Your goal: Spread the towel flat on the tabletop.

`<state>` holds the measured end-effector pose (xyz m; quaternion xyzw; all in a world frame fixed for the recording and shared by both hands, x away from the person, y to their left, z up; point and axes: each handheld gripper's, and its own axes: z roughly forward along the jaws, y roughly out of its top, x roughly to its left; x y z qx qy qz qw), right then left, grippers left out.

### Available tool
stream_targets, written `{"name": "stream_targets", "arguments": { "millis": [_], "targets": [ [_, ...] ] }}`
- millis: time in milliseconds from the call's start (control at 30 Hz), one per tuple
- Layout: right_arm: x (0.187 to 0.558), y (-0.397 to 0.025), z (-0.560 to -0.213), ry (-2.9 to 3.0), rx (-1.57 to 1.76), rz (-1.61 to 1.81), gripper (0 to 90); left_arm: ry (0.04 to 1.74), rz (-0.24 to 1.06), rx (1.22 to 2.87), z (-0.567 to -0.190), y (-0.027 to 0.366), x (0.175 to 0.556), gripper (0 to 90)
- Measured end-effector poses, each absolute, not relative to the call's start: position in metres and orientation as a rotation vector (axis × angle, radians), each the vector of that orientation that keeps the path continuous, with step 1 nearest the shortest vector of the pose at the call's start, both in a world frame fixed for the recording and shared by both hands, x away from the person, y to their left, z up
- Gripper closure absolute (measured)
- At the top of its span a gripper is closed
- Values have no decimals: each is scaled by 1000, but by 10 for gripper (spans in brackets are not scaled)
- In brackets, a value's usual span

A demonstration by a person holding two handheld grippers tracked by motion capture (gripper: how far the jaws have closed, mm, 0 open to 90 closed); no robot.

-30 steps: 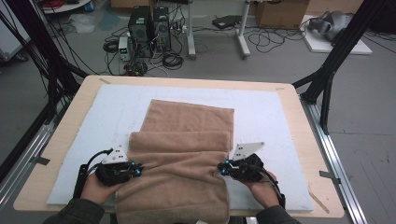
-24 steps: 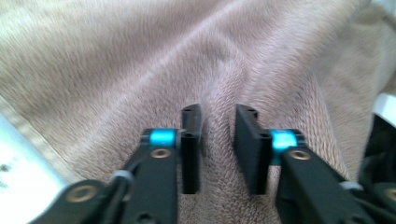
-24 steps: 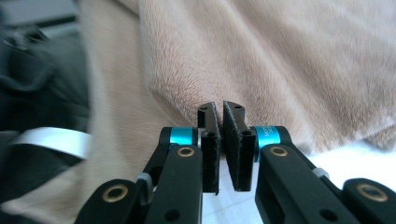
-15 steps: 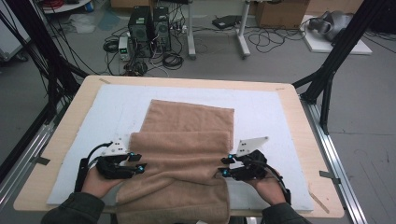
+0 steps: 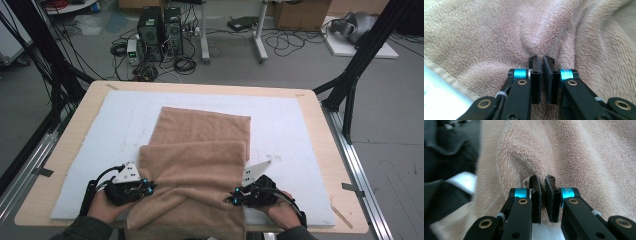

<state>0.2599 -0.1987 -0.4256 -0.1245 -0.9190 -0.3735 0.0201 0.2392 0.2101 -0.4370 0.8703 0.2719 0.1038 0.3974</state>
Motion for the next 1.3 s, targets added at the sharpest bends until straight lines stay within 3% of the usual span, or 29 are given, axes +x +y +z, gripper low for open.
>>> {"name": "stream_targets", "arguments": {
  "millis": [100,200,333,400,533,600,667,767,900,1067,1233,1300],
  "targets": [
    [247,-207,-414,-2779,-326,-1207,825,662,226,2173,-430,213,226,818],
    [244,-214,-398,-2757,-332,-1273,768,676,233,2142,-422,218,230,714],
    [263,-215,-393,-2821,-446,-1315,653,701,265,2136,-421,217,253,603],
    [276,-213,-399,-2811,-502,-1315,642,721,265,2145,-426,214,264,572],
    [295,-207,-416,-2826,-587,-1276,612,753,248,2196,-441,206,279,578],
    [298,-203,-426,-2832,-590,-1237,621,747,265,2186,-443,206,278,643],
    [298,-200,-435,-2807,-575,-1196,696,730,252,2193,-442,206,275,776],
    [289,-198,-437,-2799,-517,-1192,826,721,251,2198,-442,206,269,832],
    [273,-202,-432,-2801,-452,-1175,855,696,271,2186,-442,207,258,841],
    [245,-209,-421,-2714,-348,-1208,831,617,201,2160,-435,209,234,838],
    [245,-218,-396,-2750,-434,-1337,723,606,215,2150,-426,210,238,686],
    [256,-215,-395,-2791,-483,-1318,685,630,227,2139,-426,211,249,666]
  ]
}}
